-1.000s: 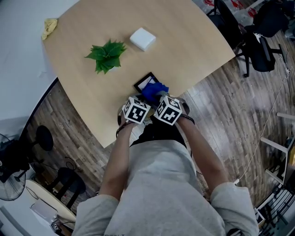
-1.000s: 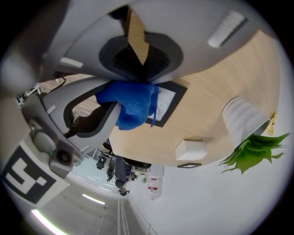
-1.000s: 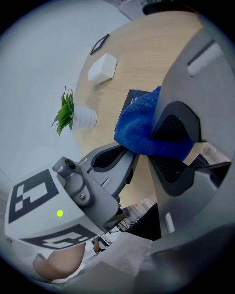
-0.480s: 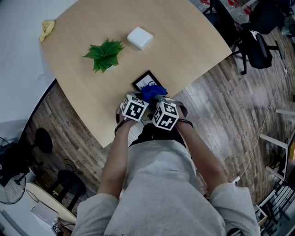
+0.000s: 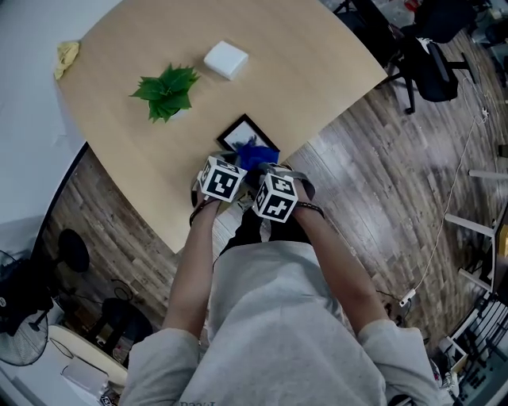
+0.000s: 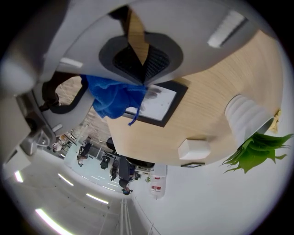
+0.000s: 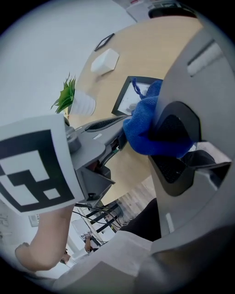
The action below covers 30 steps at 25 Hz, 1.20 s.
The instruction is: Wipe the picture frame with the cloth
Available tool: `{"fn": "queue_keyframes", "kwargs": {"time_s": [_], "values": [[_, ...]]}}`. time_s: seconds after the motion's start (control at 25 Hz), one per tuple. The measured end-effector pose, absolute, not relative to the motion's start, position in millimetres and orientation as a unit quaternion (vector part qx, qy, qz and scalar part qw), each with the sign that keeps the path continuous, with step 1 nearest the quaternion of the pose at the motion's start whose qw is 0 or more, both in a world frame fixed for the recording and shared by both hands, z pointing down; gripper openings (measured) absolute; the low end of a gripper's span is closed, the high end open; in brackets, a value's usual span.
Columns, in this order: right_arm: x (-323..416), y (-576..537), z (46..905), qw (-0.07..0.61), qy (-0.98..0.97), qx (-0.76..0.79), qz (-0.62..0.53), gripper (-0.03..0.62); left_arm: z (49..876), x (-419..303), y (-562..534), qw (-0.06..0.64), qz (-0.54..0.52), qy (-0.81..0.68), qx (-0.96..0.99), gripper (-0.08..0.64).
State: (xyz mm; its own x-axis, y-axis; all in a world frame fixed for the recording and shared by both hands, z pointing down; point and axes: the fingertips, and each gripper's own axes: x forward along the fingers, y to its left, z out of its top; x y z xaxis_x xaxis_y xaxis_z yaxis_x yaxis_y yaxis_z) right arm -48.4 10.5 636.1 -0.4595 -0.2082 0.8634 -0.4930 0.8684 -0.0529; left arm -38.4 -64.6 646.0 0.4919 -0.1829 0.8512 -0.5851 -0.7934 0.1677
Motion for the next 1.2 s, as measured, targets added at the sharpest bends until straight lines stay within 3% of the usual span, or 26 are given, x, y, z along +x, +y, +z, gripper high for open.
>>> {"fn": "queue_keyframes", "kwargs": {"time_s": [0.36, 0.6, 1.2], "values": [[-19.1, 11.5, 634.1, 0.483, -0.825, 0.247, 0.158, 0.074, 641.4, -36.0, -61.4, 0.210, 0.454, -0.240, 0.832, 0.052], [35.0, 6.7, 641.6, 0.524, -0.780, 0.288, 0.185, 0.075, 645.1, -35.3, -63.0, 0.226, 0.444, -0.261, 0.826, 0.052], [100.5, 4.3, 584.7, 0.493, -0.761, 0.383, 0.178, 0.075, 593.2, -41.6, -54.3, 0.235, 0.391, -0.349, 0.819, 0.052]]}}
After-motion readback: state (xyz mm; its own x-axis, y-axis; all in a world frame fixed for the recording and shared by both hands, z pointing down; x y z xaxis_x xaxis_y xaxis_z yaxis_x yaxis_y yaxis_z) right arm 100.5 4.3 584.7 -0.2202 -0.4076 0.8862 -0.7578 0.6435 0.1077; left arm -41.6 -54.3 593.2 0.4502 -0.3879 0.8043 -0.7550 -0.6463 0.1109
